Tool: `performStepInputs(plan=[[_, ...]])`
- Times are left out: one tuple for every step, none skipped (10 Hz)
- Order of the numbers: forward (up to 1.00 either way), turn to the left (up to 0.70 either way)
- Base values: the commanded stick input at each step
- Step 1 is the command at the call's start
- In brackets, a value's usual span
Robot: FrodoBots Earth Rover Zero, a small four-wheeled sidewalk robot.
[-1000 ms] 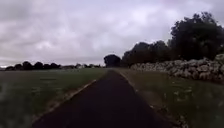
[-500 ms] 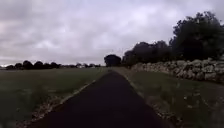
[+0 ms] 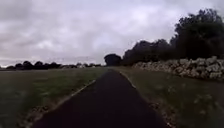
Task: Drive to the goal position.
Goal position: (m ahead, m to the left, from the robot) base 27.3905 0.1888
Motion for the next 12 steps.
performStepInputs(plan=[[0.81,0.00],[0.85,0.00],[0.85,0.00],[0.85,0.00],[0.85,0.00],[0.85,0.00],[0.85,0.00],[0.85,0.00],[0.85,0.00],[0.85,0.00],[0.85,0.00],[0.85,0.00]])
